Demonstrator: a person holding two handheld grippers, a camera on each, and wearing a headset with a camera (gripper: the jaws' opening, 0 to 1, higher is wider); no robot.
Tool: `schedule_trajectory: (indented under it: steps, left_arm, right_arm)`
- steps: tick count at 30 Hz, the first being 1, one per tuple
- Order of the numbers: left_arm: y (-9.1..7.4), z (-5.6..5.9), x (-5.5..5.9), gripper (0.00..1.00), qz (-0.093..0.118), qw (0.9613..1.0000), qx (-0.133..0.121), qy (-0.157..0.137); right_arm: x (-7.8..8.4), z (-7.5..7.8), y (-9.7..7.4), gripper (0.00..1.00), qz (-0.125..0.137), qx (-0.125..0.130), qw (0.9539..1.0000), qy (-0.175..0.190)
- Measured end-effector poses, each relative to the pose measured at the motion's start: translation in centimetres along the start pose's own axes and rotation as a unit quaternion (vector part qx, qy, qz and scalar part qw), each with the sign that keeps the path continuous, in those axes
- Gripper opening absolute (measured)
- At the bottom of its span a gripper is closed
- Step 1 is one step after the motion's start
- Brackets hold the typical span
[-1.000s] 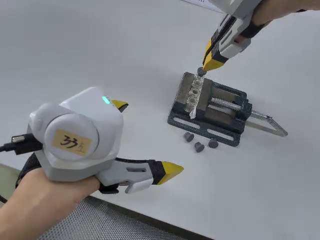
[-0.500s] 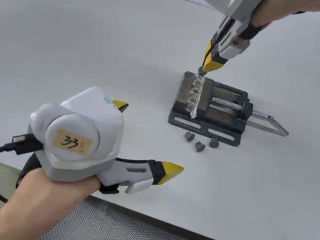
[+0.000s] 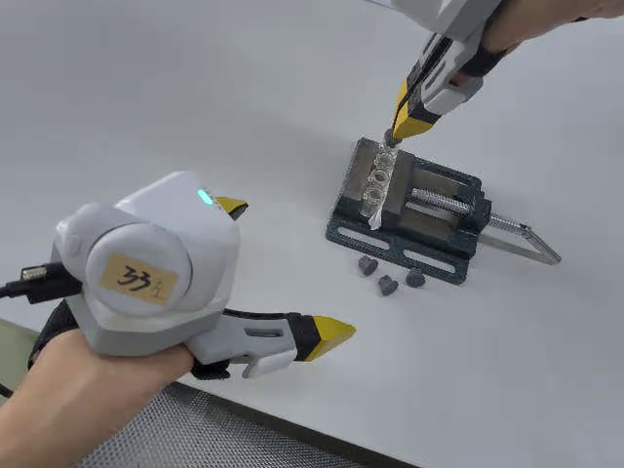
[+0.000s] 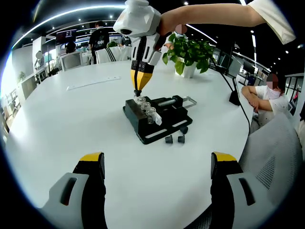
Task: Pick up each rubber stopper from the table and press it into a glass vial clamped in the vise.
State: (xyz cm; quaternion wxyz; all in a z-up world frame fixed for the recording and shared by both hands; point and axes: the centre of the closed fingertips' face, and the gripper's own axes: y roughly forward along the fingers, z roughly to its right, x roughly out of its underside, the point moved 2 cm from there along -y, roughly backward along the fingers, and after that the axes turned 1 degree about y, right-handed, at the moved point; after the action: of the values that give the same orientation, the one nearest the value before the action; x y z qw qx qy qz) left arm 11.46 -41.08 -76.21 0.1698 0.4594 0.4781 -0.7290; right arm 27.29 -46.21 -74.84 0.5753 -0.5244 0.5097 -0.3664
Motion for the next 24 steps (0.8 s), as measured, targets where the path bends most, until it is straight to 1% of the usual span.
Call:
schedule_trajectory:
  steps: [5, 8, 9, 11, 16, 18, 19, 24]
  left_arm:
    - [0.0, 0.0, 0.0, 0.91, 0.000, 1.0000, 0.000, -0.002]
    - [0.0, -0.2, 0.1, 0.91, 0.000, 1.0000, -0.002, -0.003]
    - [0.0, -0.2, 0.1, 0.91, 0.002, 1.0000, -0.002, -0.004]
    - [0.1, -0.2, 0.1, 0.91, 0.000, 1.0000, -0.003, -0.005]
    - [0.1, -0.2, 0.2, 0.91, 0.001, 1.0000, -0.003, -0.005]
    - [0.1, -0.2, 0.1, 0.91, 0.001, 1.0000, -0.003, -0.005]
    - [0.1, -0.2, 0.1, 0.91, 0.002, 1.0000, -0.003, -0.006]
    - [0.1, -0.3, 0.2, 0.91, 0.001, 1.0000, -0.004, -0.008]
  right_arm:
    - [-0.2, -0.3, 0.1, 0.00, -0.006, 0.003, 0.9996, -0.029]
    - [-0.3, 0.1, 0.2, 0.00, -0.013, 0.005, 0.9989, -0.046]
    - [-0.2, 0.8, 0.3, 0.00, -0.014, 0.004, 0.9986, -0.051]
    - [-0.2, 1.3, 0.4, 0.00, -0.017, 0.003, 0.9985, -0.051]
    - [-0.2, 1.5, 0.4, 0.00, -0.024, -0.003, 0.9986, -0.048]
    - [-0.1, 1.4, 0.4, 0.00, -0.028, -0.005, 0.9981, -0.054]
    - [-0.1, 1.0, 0.3, 0.00, -0.031, -0.005, 0.9982, -0.051]
    - [-0.1, 1.9, 0.7, 0.00, -0.042, -0.003, 0.9974, -0.058]
